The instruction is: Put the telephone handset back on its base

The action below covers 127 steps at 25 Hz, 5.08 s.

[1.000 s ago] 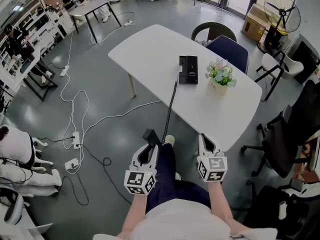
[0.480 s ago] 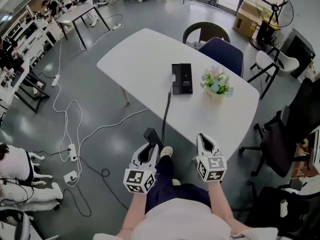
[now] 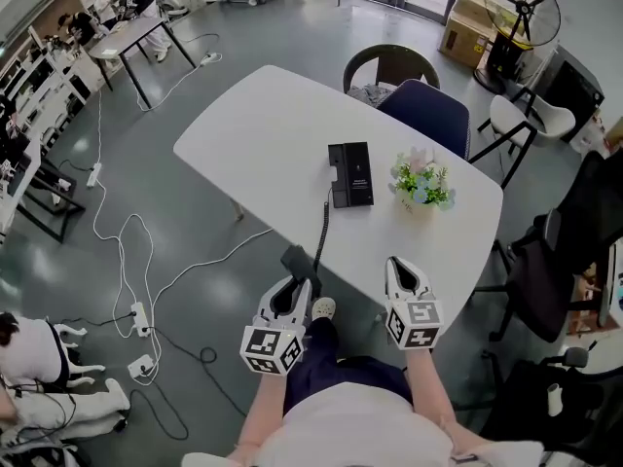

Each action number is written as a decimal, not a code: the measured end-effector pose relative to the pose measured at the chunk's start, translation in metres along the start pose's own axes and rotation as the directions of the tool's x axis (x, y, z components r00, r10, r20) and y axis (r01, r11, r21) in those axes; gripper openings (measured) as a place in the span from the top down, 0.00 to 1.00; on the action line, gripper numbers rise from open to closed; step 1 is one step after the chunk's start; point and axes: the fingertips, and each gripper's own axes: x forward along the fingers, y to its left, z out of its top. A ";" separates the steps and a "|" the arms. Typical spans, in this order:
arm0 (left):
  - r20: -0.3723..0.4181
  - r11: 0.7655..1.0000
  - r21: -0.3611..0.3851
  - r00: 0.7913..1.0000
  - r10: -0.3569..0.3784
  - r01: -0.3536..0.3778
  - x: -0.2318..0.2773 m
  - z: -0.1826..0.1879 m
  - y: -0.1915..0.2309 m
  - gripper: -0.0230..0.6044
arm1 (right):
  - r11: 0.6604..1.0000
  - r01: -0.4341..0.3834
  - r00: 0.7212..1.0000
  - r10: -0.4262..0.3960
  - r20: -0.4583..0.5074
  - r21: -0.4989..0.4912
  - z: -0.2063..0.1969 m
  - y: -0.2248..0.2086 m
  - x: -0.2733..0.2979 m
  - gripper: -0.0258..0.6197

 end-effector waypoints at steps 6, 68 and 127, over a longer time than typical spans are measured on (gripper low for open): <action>-0.010 0.999 -0.029 0.999 -0.043 0.043 0.029 0.011 0.018 0.84 | 1.000 0.022 1.000 -0.022 -0.007 -0.007 0.015 -0.003 0.026 0.90; -0.245 0.722 -0.522 0.731 -0.637 0.454 0.296 -0.010 0.078 0.84 | 0.968 0.245 0.963 -0.236 -0.127 0.058 0.025 -0.064 0.134 0.90; -0.263 0.765 -0.590 0.836 -0.482 0.256 0.315 -0.032 0.105 0.67 | 0.969 0.228 0.970 -0.216 -0.114 0.100 0.012 -0.056 0.115 0.90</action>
